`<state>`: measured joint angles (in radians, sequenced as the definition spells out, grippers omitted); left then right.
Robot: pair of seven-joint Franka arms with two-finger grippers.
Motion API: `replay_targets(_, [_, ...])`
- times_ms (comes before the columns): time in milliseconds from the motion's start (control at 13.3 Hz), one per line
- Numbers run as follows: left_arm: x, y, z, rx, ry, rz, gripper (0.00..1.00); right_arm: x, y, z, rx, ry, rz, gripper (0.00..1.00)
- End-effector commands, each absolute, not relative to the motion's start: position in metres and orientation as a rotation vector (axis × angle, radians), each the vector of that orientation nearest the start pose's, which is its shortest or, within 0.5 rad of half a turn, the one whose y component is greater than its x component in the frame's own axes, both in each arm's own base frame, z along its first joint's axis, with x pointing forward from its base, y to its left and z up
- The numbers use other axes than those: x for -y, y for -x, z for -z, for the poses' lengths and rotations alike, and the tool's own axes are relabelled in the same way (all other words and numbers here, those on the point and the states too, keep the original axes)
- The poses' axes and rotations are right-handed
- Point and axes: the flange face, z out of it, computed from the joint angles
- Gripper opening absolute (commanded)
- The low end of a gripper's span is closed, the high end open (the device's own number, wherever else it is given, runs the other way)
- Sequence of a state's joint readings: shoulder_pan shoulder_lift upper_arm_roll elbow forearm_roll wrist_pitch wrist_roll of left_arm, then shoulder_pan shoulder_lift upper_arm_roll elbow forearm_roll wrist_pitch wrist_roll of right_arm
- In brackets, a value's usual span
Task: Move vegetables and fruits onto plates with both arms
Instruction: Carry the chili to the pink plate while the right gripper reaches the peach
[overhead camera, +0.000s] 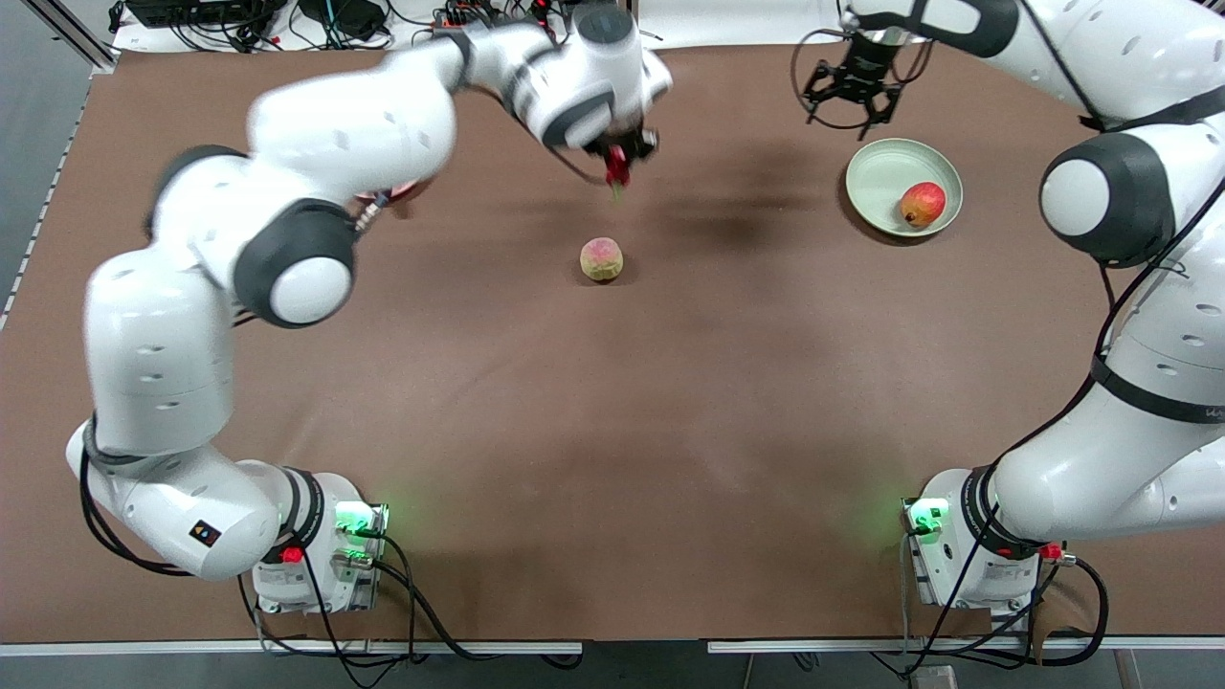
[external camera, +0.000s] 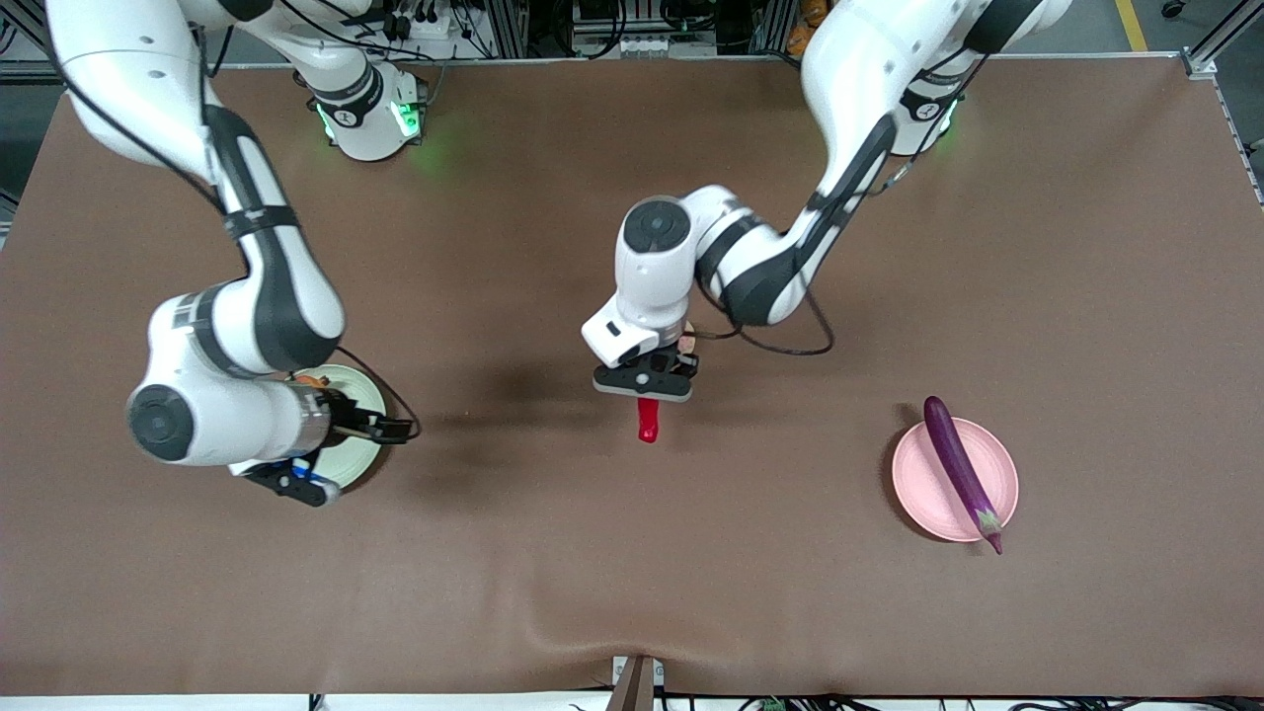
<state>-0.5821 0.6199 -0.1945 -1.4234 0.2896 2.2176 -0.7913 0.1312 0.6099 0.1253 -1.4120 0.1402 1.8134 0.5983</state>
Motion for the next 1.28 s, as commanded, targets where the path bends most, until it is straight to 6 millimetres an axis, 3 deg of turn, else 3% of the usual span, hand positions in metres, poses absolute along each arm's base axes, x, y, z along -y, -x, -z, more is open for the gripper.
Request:
replay_targets(0, [0.422, -0.590, -0.410, 0.028, 3.148, 0.408, 0.00, -0.227, -0.667, -0.340, -0.759, 2.896, -0.393, 1.00])
replay_targets(151, [0.336, -0.641, -0.421, 0.096, 3.126, 0.424, 0.00, -0.301, -0.646, -0.335, -0.812, 2.850, -0.373, 1.00])
replay_targets(301, [0.258, -0.680, -0.407, 0.156, 3.105, 0.401, 0.00, -0.369, -0.615, -0.318, -0.891, 2.848, -0.381, 1.00])
replay_targets(377, [0.233, -0.695, -0.394, 0.193, 3.100, 0.380, 0.00, -0.409, -0.596, -0.312, -0.937, 2.832, -0.351, 1.00])
replay_targets(603, [0.195, -0.716, -0.344, 0.281, 3.091, 0.294, 0.00, -0.472, -0.554, -0.285, -1.053, 2.814, -0.364, 1.00])
replay_targets(753, [0.178, -0.720, -0.328, 0.318, 3.086, 0.266, 0.00, -0.507, -0.529, -0.275, -1.139, 2.774, -0.339, 1.00])
replay_targets(1130, [0.120, -0.730, -0.297, 0.429, 3.064, 0.193, 0.00, -0.545, -0.501, -0.225, -1.204, 2.721, -0.293, 1.00])
replay_targets(1205, [0.120, -0.729, -0.290, 0.425, 3.063, 0.177, 0.00, -0.548, -0.497, -0.216, -1.201, 2.729, -0.296, 1.00])
